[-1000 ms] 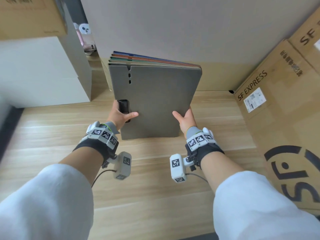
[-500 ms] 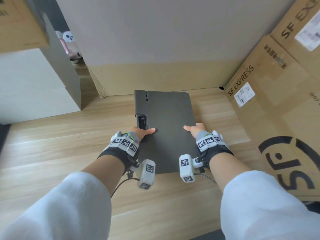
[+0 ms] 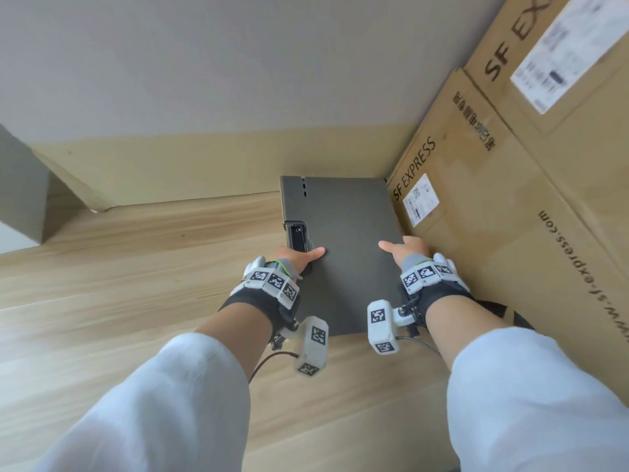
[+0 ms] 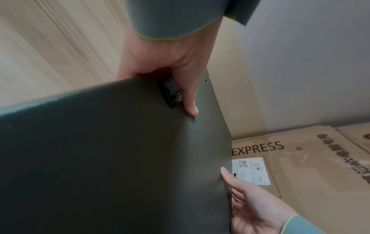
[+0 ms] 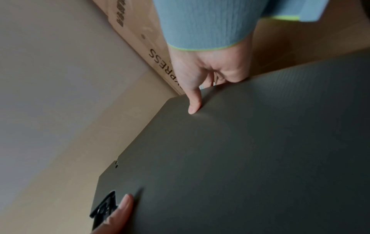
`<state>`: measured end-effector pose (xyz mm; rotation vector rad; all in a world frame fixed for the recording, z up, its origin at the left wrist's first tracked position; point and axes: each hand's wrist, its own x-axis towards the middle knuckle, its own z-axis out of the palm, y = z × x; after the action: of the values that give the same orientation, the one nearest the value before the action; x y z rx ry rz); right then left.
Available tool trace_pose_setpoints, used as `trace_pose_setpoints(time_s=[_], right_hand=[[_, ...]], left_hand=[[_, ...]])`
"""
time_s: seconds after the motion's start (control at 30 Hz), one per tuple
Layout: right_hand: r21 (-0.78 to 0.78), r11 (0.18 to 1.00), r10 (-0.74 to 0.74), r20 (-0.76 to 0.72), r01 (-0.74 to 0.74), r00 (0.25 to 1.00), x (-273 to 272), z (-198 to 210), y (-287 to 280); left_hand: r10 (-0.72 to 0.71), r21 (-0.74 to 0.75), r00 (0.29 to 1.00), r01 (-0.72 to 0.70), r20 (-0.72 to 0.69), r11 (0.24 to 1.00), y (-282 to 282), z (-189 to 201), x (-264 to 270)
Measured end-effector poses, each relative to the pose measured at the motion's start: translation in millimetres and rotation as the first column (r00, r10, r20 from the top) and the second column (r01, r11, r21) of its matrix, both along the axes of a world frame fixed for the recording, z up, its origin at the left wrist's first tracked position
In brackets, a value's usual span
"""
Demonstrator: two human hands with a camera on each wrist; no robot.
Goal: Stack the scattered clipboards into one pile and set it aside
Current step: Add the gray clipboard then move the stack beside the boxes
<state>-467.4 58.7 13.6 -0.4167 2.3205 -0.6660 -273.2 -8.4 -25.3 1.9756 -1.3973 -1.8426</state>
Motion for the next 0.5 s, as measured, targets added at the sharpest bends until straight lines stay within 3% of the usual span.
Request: trace_pose_setpoints(time_s=[0.23,0.37,0.5], right_hand=[[0.025,0.997,0.08,-0.103,-0.077,0.991,-51.4,-17.0,-19.2],[0.058,0.993,0.104,-0.097,-0.099,0.99,-59.4,-31.6,-29.4],[0.105,0.989,0.112,-0.081,-0.103,0.99,-63.3,-42.5,-36.6]], left_hand=[[-0.094,-0.011,0.986,0.096,0.134,0.995,-11.1,-0.1,-49.2],[-0.143,-0.045,0.93,0.168,0.338,0.985,-21.8,-25.2,-57.7],[-0.168,-0.077,0.902,0.215,0.398,0.974,-23.2,-18.9,-62.0]])
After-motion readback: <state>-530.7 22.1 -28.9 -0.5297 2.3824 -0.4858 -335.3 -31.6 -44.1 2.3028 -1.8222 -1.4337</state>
